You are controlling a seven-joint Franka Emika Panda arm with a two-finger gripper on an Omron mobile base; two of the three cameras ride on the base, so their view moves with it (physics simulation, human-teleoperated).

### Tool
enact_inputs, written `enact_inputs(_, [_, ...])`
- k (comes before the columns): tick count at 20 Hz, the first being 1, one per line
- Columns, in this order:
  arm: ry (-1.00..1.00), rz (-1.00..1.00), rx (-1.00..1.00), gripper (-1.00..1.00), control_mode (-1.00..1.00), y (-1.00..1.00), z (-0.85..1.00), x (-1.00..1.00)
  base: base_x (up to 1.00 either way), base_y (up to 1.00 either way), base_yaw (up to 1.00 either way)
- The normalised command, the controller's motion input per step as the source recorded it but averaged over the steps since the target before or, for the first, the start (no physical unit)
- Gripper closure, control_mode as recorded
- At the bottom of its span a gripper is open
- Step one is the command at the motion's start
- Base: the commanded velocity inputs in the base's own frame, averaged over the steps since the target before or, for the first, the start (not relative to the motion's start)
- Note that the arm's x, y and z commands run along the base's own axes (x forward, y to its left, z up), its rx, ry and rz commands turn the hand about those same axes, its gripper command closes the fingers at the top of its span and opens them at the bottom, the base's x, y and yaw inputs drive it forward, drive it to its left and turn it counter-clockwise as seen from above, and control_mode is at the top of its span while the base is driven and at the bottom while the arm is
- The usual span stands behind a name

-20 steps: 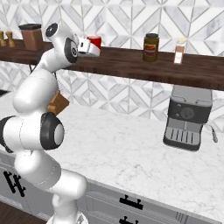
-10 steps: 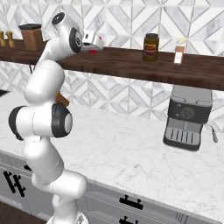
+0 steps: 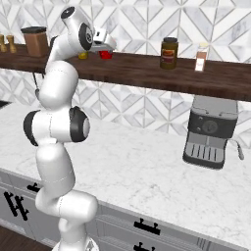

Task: Gather all objects into one cabinet and sort the glasses and bowls to opposite sides.

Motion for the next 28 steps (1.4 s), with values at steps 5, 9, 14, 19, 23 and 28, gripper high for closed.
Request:
enact_inputs(5, [0.0, 0.0, 0.0, -1.0, -1.0, 0.0, 0.02, 0.05, 0.0, 0.0, 0.0])
enact_inputs(9, [0.0, 0.0, 0.0, -1.0, -1.0, 0.03, 0.0, 0.04, 0.0, 0.0, 0.0])
enact_inputs(14, [0.0, 0.0, 0.0, -1.0, -1.0, 0.03, 0.0, 0.06, 0.0, 0.0, 0.0])
enact_inputs(19, [0.0, 0.01, 0.0, -1.0, -1.0, 0.24, -0.07, 0.1, 0.0, 0.0, 0.0])
enact_inputs(23, [0.0, 0.01, 0.0, -1.0, -1.0, 0.28, -0.04, 0.09, 0.0, 0.0, 0.0])
enact_inputs(28, [0.0, 0.04, 0.0, -1.0, -1.0, 0.29, -0.03, 0.0, 0.0, 0.0, 0.0])
